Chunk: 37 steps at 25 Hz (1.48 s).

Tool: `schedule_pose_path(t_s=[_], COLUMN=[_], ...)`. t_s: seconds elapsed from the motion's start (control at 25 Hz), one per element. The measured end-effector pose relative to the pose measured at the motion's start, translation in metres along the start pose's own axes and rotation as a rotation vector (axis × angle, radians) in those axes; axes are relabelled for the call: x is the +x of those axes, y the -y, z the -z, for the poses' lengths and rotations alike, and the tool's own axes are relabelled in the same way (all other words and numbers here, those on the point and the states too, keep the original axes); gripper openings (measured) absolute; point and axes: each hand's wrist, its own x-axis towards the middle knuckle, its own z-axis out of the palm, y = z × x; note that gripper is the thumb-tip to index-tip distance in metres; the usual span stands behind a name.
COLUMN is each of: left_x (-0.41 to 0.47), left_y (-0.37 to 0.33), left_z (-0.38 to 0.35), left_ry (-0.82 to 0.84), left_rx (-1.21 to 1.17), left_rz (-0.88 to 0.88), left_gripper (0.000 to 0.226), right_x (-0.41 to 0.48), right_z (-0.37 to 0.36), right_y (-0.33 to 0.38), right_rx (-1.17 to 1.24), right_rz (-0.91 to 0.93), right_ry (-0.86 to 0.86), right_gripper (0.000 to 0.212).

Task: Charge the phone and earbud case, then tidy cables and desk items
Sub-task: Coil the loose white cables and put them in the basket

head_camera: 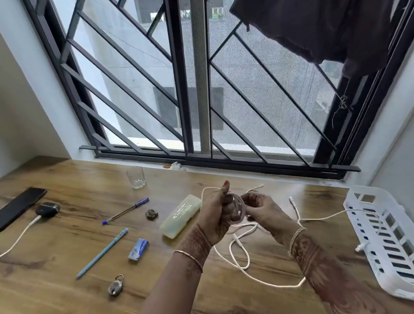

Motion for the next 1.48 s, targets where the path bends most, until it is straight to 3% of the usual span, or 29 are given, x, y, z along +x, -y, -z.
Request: schedule_pose_path(t_s=[0.16, 0.44, 0.6, 0.68, 0.88, 1.0, 1.16, 1.48], left_x=[0.001, 0.002, 0.005, 0.005, 0.006, 0.008, 0.010, 0.008], left_y=[0.001, 0.005, 0.008, 0.008, 0.006, 0.007, 0.005, 0.007], left_z=[0.001, -0.010, -0.007, -0.005, 0.001, 0.002, 0.002, -0.009], left_ry=[-0.051, -0.334, -0.318, -0.274, -0.221, -0.192, -0.216, -0.357], left_rx=[-0.069, -0.114, -0.206, -0.284, -0.339, -0.322, -0.283, -0.003], left_rz=[-0.016, 0.011, 0.015, 0.028, 0.042, 0.059, 0.055, -0.014], left_gripper=[0.047, 0.039, 0.042, 0.048, 0.055, 0.054, 0.054, 0.032], right_x=[0.000, 0.002, 0.002, 0.000, -0.007, -0.008, -0.008, 0.002], right_z=[-0.004, -0.002, -0.001, -0.003, -0.008, -0.009, -0.005, 0.001], right_y=[-0.003, -0.008, -0.011, -0.014, -0.007, -0.003, -0.004, -0.005], right_rx=[0.082, 0.049, -0.194, -0.258, 0.038, 0.190, 0.023, -0.166], right_rz=[-0.016, -0.014, 0.103, 0.162, 0.010, -0.043, 0.017, 0.103], right_ry=[-0.008, -0.084, -0.220, -0.194, -0.041, -0.027, -0.059, -0.206], right_gripper=[0.005, 0.012, 0.013, 0.018, 0.016, 0.030, 0.015, 0.012])
